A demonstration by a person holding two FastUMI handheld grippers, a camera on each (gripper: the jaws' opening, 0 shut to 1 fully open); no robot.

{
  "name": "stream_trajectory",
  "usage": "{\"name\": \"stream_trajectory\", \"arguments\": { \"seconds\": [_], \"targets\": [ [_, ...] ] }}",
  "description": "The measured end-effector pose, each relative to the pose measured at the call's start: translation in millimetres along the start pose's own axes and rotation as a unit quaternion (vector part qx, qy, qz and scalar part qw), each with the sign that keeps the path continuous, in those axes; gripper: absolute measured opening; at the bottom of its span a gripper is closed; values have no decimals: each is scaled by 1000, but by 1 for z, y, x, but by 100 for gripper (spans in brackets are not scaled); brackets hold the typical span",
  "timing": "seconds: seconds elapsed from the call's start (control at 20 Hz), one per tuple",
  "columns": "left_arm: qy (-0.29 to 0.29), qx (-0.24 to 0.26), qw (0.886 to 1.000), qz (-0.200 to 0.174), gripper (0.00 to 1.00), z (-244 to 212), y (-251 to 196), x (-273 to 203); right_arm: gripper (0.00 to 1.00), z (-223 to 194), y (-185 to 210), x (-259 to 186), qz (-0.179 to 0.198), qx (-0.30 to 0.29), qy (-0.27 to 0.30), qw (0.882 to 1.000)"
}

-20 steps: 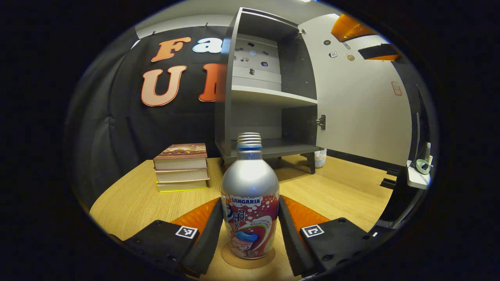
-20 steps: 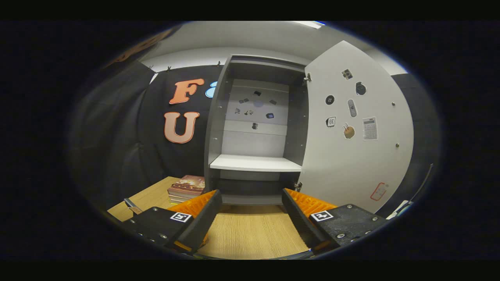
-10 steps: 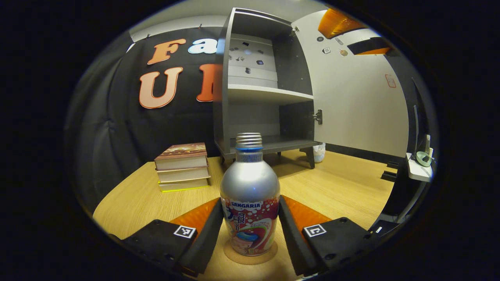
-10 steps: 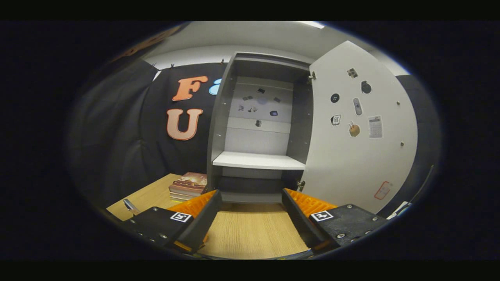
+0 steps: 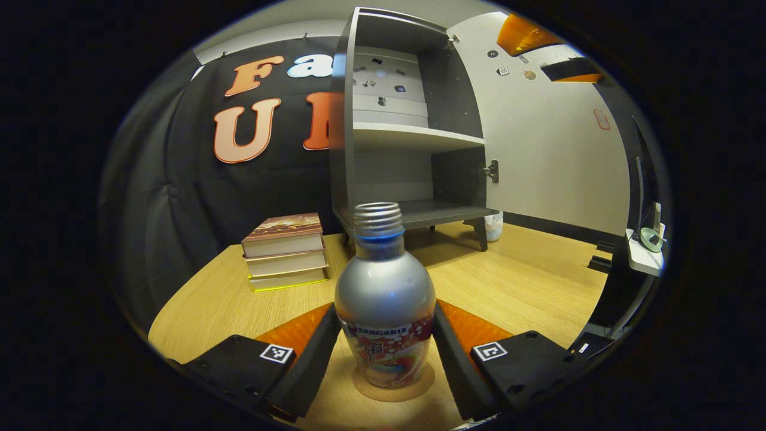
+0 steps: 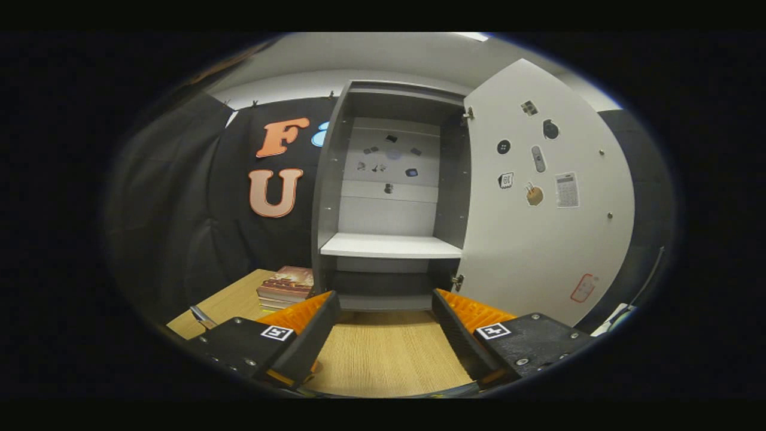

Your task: Open the cabinet door with the right hand, grasp the bottle in the cabinet with the left hand and place it on the coaster, then close the cabinet door with the right hand.

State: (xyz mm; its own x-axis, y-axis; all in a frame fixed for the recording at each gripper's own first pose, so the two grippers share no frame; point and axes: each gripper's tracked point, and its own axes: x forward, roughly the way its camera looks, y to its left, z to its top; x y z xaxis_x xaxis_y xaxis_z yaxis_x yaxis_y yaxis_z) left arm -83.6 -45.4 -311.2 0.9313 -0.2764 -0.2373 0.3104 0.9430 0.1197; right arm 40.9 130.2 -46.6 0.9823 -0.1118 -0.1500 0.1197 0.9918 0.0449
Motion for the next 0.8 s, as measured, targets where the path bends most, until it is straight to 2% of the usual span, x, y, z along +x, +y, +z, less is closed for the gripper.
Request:
{"name": "stream_trajectory", "arguments": {
  "seconds": [0.2,0.35,0.45,0.65,0.8],
  "targets": [
    [-19,15,1000,-11,93,21,-4,1,95,13,-5,-11,-12,-3,-14,1000],
    [-39,12,999,-17,95,44,-7,1,97,24,-18,-23,-32,-1,-27,999],
    [-47,7,999,-20,95,59,-7,-2,95,28,-27,-32,-48,2,-33,998],
    [-74,4,997,-8,95,97,1,-5,95,34,-48,-50,-68,1,-44,997],
    [-80,-5,997,8,95,123,0,-11,95,37,-64,-62,-66,1,-47,997]
  ]
}}
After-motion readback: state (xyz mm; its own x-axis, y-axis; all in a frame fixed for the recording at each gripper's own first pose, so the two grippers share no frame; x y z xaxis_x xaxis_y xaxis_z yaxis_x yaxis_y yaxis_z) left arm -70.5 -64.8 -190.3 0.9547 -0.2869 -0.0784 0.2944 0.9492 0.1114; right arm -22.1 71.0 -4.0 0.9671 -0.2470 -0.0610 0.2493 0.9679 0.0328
